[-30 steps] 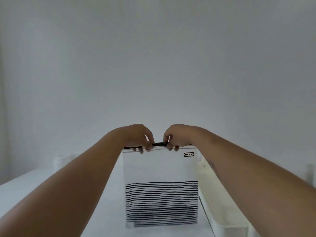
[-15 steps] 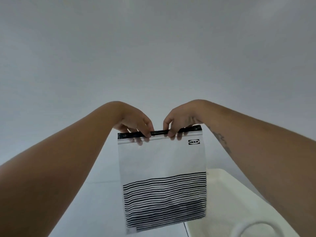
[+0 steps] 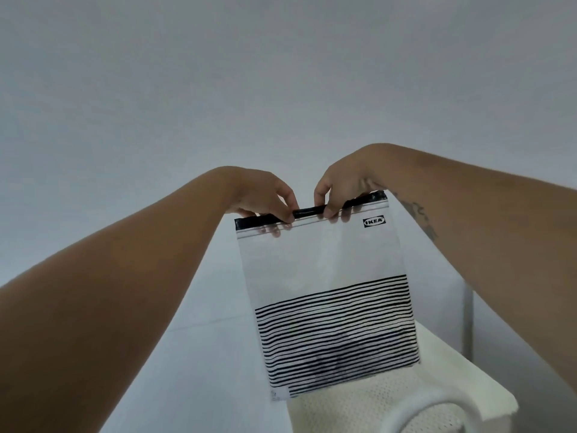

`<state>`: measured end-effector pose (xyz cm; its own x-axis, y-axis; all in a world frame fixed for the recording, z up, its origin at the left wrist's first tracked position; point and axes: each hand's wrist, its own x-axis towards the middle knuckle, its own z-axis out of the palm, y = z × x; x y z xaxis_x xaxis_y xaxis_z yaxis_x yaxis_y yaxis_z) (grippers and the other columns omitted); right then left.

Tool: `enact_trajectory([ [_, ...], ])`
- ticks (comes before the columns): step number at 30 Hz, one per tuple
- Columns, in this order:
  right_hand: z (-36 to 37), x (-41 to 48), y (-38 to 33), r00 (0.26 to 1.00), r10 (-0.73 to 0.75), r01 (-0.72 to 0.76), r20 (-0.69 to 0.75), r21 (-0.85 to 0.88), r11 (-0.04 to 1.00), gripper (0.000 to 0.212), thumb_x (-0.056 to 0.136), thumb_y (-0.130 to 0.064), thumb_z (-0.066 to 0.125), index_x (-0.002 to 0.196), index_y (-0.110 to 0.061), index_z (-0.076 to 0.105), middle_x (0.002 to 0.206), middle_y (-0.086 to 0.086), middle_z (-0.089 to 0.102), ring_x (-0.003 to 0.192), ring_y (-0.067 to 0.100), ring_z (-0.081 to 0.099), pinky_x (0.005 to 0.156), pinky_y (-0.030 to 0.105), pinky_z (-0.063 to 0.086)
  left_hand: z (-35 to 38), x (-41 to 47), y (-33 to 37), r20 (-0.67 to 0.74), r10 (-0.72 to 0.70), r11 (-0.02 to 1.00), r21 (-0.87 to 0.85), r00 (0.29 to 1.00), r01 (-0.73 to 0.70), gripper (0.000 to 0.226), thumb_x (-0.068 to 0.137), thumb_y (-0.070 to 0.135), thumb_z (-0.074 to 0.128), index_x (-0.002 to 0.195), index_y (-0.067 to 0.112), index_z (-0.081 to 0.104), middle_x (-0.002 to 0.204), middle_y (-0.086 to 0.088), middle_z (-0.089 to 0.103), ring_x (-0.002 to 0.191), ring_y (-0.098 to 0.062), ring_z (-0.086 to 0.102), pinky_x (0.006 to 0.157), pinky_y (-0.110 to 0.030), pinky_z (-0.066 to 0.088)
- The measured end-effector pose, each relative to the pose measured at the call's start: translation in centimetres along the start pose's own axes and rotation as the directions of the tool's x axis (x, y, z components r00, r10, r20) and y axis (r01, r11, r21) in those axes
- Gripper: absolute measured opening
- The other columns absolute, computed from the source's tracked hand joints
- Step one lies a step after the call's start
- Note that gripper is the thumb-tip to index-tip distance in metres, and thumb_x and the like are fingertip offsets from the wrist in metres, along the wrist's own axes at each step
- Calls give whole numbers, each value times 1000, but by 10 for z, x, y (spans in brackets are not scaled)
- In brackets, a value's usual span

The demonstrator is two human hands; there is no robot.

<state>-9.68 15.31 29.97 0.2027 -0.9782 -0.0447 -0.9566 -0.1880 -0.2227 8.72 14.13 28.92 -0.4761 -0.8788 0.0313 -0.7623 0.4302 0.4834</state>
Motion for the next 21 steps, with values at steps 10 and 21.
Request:
enact_trajectory([
  [10,53,82,66,939,9,0,-344,27,1000,14,87,-5,60,91,-15,70,79,-1,61,70,18,56,57,24,40,54,107,-27,-230,40,996,88,972,-20,13,85,7,61,90,16,68,86,-4,74,76,-18,73,58,-24,51],
  [21,176,104,128,908,-34,93,-418,120,988,14,91,-17,56,83,-25,64,91,-1,64,83,22,61,74,38,52,166,128,-86,-313,68,991,129,947,-28,15,84,13,60,87,25,70,92,5,59,77,-16,57,70,-31,51],
])
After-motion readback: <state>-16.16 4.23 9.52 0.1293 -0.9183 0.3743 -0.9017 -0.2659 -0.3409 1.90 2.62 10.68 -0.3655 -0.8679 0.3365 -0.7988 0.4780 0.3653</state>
